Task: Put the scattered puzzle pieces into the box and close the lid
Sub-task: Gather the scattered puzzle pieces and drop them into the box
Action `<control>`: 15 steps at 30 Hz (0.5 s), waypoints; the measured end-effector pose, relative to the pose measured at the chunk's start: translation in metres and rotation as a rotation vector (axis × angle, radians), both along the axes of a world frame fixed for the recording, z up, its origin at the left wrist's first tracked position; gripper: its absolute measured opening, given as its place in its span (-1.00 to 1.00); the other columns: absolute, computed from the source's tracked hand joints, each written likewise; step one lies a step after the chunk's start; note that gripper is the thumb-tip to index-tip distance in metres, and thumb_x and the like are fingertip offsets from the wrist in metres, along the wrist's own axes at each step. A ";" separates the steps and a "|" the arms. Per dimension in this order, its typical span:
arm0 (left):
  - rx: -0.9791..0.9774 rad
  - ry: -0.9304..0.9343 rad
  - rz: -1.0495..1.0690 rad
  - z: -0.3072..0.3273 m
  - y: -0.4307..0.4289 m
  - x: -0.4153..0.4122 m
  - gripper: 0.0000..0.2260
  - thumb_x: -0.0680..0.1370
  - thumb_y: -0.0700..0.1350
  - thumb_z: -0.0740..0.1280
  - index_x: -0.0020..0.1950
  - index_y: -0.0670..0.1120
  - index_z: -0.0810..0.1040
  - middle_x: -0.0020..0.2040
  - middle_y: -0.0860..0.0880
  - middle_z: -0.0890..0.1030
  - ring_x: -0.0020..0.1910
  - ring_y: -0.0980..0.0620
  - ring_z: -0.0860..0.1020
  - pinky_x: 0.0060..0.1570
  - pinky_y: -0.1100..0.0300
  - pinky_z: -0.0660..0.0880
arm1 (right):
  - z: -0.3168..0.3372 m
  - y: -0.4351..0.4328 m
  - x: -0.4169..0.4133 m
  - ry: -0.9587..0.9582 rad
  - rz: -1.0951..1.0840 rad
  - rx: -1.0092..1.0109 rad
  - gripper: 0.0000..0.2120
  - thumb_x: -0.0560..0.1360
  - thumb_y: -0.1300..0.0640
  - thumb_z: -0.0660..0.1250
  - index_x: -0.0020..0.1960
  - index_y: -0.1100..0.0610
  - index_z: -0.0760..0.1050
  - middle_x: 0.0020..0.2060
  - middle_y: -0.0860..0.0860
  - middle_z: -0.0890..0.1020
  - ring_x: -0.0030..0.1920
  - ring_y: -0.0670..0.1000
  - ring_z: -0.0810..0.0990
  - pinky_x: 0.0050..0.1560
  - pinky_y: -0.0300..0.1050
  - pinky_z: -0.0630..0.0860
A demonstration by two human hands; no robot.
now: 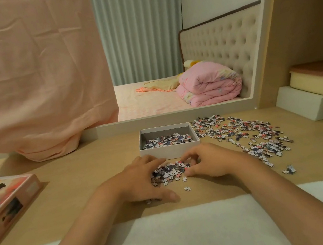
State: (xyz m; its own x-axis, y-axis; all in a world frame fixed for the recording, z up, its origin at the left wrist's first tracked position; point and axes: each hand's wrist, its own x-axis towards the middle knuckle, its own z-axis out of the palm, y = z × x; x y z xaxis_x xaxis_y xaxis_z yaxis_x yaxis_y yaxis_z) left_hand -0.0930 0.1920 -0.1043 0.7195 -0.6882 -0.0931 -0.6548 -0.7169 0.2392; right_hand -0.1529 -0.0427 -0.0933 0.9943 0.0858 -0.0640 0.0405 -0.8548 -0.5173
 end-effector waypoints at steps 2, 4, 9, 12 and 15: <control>0.018 0.049 0.004 0.003 0.005 0.003 0.07 0.14 0.55 0.39 0.55 0.27 0.05 0.47 0.19 0.17 0.45 0.09 0.12 0.45 -0.04 0.22 | 0.002 0.003 -0.002 -0.005 0.005 -0.010 -0.36 0.34 -0.19 0.55 0.37 -0.11 0.47 -0.03 -0.09 0.56 -0.02 -0.12 0.55 0.08 -0.13 0.53; 0.024 0.065 0.016 0.007 0.016 0.009 0.06 0.13 0.49 0.45 0.54 0.28 0.09 0.46 0.19 0.19 0.44 0.08 0.13 0.44 -0.06 0.24 | 0.005 0.004 -0.006 0.045 0.023 -0.071 -0.20 0.26 -0.25 0.57 0.43 -0.17 0.38 0.12 -0.12 0.50 0.10 -0.11 0.52 0.17 -0.09 0.51; -0.084 0.010 0.031 -0.008 0.029 0.023 -0.17 0.16 0.48 0.45 0.39 0.33 0.36 0.31 0.19 0.34 0.31 0.12 0.25 0.34 0.11 0.29 | 0.000 0.010 -0.004 0.030 0.009 -0.171 -0.13 0.26 -0.34 0.53 0.49 -0.15 0.33 0.33 -0.03 0.43 0.24 -0.02 0.49 0.28 -0.05 0.47; -0.206 -0.056 0.019 -0.015 0.021 0.024 -0.30 0.25 0.46 0.41 0.34 0.25 0.48 0.22 0.16 0.43 0.23 0.12 0.32 0.26 0.18 0.32 | -0.006 0.015 0.001 -0.029 -0.007 -0.176 -0.13 0.26 -0.40 0.48 0.48 -0.14 0.34 0.30 -0.06 0.40 0.24 -0.04 0.45 0.28 -0.02 0.46; -0.222 -0.040 0.030 -0.012 0.015 0.021 -0.27 0.32 0.45 0.36 0.40 0.14 0.46 0.22 0.12 0.45 0.25 0.09 0.37 0.22 0.19 0.35 | -0.008 0.020 0.004 -0.045 -0.014 -0.235 -0.09 0.29 -0.46 0.40 0.53 -0.12 0.28 0.37 -0.05 0.34 0.36 0.00 0.36 0.34 0.04 0.41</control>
State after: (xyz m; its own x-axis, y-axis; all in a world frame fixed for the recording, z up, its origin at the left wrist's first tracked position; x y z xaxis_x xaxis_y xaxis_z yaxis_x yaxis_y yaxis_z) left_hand -0.0719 0.2070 -0.1161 0.7401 -0.6668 0.0873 -0.6461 -0.6691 0.3671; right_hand -0.1487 -0.0231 -0.1017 0.9976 0.0599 -0.0360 0.0463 -0.9521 -0.3021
